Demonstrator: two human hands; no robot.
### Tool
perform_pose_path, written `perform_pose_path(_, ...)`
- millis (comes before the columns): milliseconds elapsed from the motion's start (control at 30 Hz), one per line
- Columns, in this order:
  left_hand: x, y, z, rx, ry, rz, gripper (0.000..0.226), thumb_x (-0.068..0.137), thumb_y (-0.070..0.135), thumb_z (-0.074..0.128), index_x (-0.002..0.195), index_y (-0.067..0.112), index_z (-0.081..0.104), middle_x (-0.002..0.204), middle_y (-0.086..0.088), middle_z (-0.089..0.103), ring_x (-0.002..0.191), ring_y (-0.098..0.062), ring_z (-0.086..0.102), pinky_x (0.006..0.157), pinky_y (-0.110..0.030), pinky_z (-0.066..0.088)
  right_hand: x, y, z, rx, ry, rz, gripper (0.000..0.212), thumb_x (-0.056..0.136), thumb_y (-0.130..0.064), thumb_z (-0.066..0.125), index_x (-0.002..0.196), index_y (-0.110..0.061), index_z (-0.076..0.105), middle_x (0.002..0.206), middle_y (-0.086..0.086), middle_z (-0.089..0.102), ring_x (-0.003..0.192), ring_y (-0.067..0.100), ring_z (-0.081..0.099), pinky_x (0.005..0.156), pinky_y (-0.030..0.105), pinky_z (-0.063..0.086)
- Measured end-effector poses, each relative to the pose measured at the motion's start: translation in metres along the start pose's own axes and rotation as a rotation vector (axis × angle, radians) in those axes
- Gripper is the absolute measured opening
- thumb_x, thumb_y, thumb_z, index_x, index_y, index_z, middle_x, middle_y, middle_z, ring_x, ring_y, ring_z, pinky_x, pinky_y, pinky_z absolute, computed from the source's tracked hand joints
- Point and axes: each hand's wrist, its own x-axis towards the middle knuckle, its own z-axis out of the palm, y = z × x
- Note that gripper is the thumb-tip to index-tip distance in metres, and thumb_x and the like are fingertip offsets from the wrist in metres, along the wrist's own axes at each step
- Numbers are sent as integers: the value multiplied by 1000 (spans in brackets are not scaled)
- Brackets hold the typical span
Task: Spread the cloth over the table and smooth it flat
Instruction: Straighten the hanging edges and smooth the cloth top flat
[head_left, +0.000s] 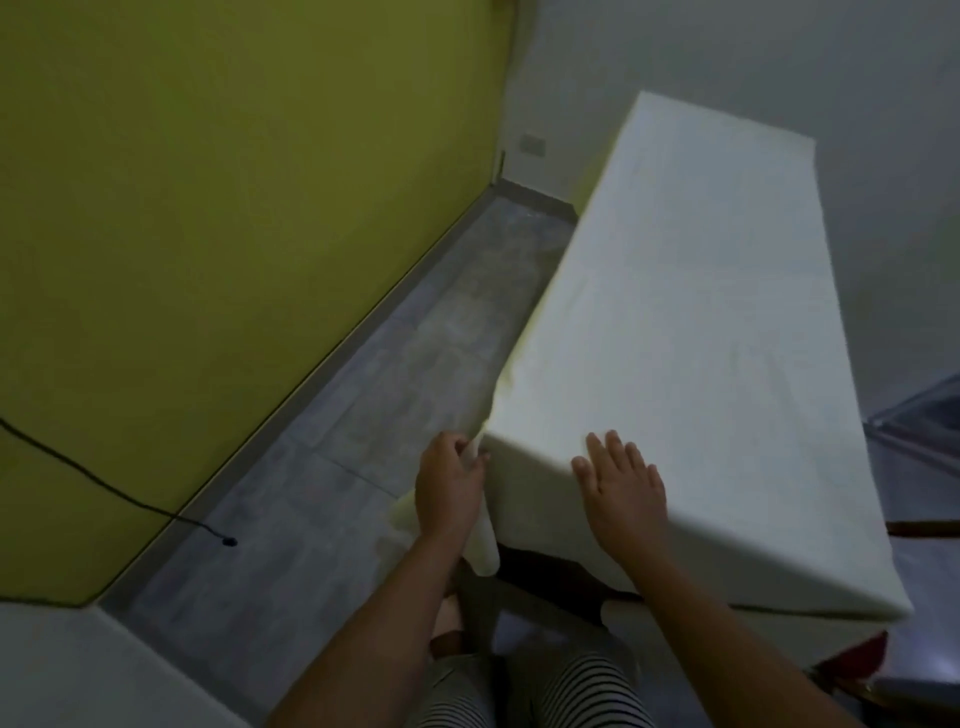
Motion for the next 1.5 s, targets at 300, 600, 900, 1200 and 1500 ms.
perform_pose_path(300,-27,-33,-3,101,140,-56,8,94,15,50,87,17,50,85,0,60,79,-18,57,61,-29,41,-2,3,1,-12,10,-53,57,98,-53,11,150,-30,19,161,0,12,147,22,8,118,43,9)
perform_pose_path(600,-41,-41,50,103,125,-141,11,85,9,57,94,10,50,97,-10,56,94,-29,57,77,-39,48,-7,29,-10,-34,-41,-226,60,97,-55,13,150,-28,18,160,1,13,147,23,9,117,45,6)
perform_pose_path(900,-9,-4,42,-70,122,-107,51,102,19,36,151,15,23,154,-8,32,140,-27,32,116,-44,26,-5,70,-23,-42,14,-188,52,99,-48,26,146,-26,35,157,5,25,144,26,22,116,46,19)
perform_pose_path(1200,-32,3,76,76,265,-200,56,97,-4,26,151,8,19,155,-9,31,144,-31,25,120,-47,14,-14,74,-14,-60,26,-213,57,97,-53,15,148,-29,26,159,2,20,146,23,16,117,45,11)
perform_pose_path(1500,-44,9,78,94,344,-216,51,102,14,26,151,8,16,157,-7,27,145,-29,21,120,-50,12,-18,80,-14,-67,21,-231,61,95,-56,16,150,-29,21,160,-1,17,147,19,11,118,42,8)
